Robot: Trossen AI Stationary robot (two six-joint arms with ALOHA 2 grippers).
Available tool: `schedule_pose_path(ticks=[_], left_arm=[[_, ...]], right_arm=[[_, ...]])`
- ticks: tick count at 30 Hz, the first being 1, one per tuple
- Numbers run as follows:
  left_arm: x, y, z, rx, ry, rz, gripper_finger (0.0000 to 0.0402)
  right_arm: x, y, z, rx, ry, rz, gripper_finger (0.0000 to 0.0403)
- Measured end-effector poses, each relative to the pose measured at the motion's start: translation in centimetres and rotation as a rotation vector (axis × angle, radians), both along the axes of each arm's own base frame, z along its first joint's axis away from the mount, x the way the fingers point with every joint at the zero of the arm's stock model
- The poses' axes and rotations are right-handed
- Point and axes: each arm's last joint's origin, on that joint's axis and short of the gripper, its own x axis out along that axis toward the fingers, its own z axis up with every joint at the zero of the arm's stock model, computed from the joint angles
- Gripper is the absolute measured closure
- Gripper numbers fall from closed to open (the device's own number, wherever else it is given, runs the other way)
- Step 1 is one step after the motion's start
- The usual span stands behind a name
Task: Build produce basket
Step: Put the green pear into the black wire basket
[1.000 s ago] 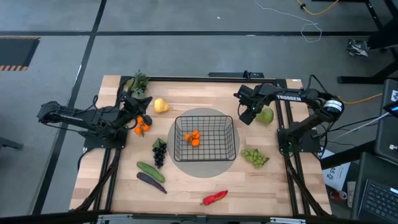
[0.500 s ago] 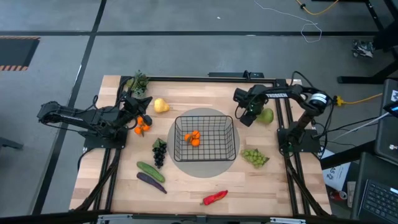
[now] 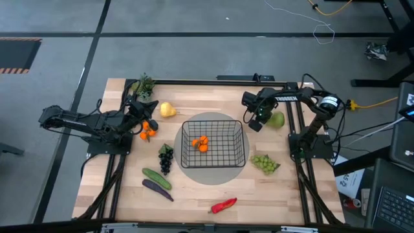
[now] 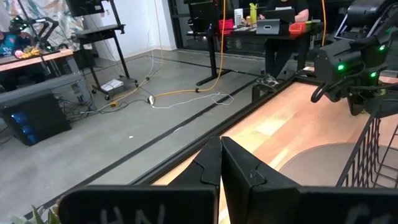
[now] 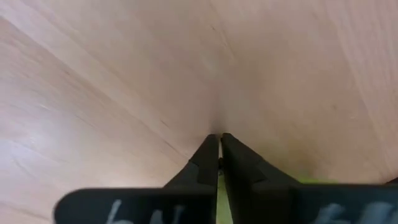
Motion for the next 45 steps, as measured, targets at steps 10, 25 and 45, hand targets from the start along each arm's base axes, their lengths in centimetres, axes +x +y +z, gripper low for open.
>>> schedule_pose_path(ticks=[10,25,45], left_arm=[[0.0,0.0,0.0,0.000,0.000,0.000,0.0401],[0.0,0.0,0.0,0.000,0.000,0.000,0.0401],[0.0,0.0,-0.4,0.000,0.036,0.000,0.0401]], right_arm=[[0.8,0.7,0.7,-0.030,0.025,0.000,0.0400],[5.9,-0.3,8.7,-0.275,-0.065,0.088,0.0402],[14.7,6.5,21.3,0.132,-1.054,0.644,0.0403]])
